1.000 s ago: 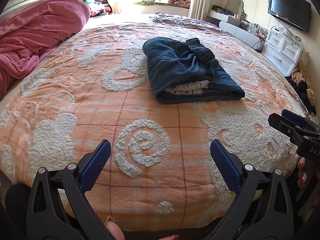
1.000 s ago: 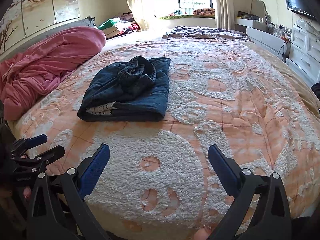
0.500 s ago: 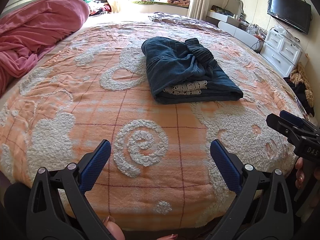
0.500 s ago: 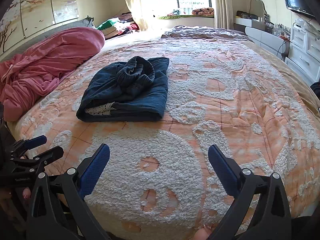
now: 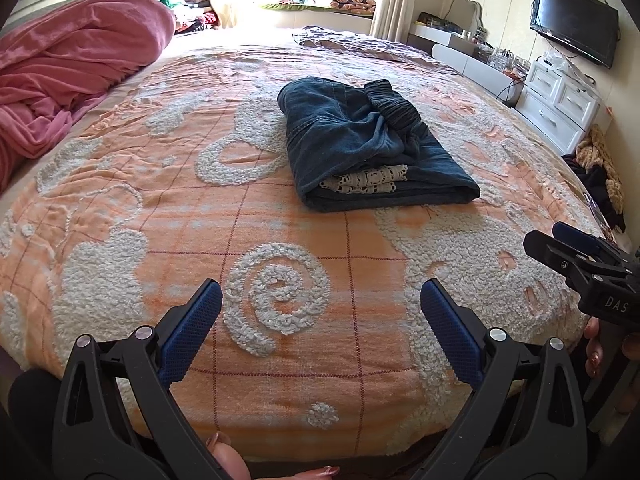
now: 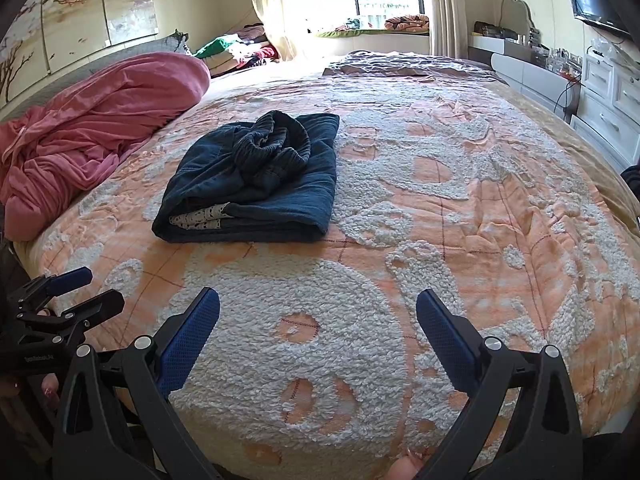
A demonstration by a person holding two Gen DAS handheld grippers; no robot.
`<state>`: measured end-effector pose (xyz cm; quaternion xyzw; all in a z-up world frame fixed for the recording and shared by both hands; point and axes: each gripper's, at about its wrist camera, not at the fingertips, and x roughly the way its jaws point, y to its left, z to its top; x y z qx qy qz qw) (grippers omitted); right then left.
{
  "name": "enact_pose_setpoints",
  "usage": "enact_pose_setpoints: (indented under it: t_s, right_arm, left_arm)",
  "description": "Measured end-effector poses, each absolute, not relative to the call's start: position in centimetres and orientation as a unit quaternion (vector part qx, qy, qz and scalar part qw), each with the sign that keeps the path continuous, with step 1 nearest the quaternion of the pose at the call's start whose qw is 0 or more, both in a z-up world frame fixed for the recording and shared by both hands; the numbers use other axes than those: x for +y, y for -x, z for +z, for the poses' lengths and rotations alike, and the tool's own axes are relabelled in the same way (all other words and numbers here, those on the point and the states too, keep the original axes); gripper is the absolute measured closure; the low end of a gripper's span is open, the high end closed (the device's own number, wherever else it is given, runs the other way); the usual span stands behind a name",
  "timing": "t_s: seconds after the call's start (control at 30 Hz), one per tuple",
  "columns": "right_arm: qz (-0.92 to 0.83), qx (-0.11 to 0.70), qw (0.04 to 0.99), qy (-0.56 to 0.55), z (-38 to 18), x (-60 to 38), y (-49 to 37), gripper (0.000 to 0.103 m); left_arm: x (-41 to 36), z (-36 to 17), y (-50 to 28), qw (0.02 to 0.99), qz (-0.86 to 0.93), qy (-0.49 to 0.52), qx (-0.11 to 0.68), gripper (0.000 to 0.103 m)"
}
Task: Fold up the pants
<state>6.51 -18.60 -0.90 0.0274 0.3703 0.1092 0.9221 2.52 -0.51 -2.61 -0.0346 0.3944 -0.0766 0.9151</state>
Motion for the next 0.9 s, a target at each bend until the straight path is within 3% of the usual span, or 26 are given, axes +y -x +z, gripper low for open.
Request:
enact_pose_setpoints:
  t_s: [0.9]
  right_arm:
    - [0.100,0.370,0.923,-0.022,-0.96,-18.63,-6.66,0.005]
  left_arm:
    - [-0.94,-2.79,-2.69,0.909,-0.091,0.031,0.406,0.010]
